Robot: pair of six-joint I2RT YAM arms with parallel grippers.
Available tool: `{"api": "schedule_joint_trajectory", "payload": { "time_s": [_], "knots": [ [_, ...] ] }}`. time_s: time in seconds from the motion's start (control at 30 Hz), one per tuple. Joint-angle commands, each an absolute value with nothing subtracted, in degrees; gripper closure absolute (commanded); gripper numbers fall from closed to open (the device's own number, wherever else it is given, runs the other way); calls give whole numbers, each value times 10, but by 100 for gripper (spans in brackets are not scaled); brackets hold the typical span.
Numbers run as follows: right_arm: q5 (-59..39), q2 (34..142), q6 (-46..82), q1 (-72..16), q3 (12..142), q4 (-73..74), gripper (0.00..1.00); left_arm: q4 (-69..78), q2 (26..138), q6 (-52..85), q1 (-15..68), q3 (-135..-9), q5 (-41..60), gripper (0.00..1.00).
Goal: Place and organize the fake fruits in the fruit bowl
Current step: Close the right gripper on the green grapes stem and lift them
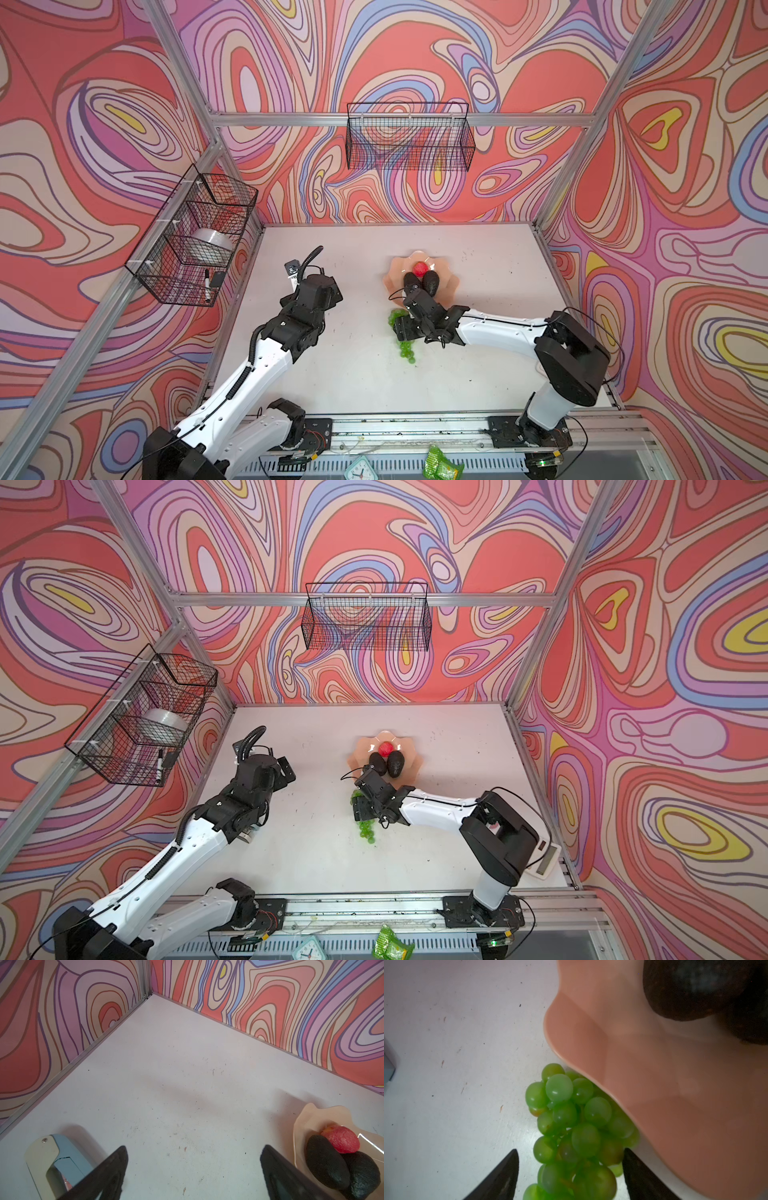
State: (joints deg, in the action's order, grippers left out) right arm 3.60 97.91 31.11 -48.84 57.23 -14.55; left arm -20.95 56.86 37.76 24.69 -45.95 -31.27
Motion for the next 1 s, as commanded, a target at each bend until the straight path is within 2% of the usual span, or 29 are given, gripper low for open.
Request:
{"api": "schedule_joint_trajectory", "payload": {
  "time_s": [0.0, 0.17, 0.27, 0.43, 0.6, 0.77, 0.97],
  "knots": [
    [55, 1002, 317, -491, 596, -139, 21, -224, 557, 382, 243, -452, -329, 0],
    [63, 1038, 308, -491, 612, -138, 26, -222, 561, 381, 242, -452, -328, 0],
    [56, 1055, 302, -491, 622, -140, 33, -224, 563, 381, 241, -453, -329, 0],
    [47, 1060, 289, -491, 624, -135, 54, -224, 560, 380, 241, -451, -331, 0],
    [20, 1025, 273, -491, 619, -113, 69, -226, 557, 378, 239, -450, -335, 0],
    [-12, 974, 265, -491, 632, -105, 75, -226, 555, 379, 238, -450, -335, 0],
    [-20, 923, 266, -491, 660, -119, 76, -226, 550, 376, 237, -451, -336, 0]
  ]
}}
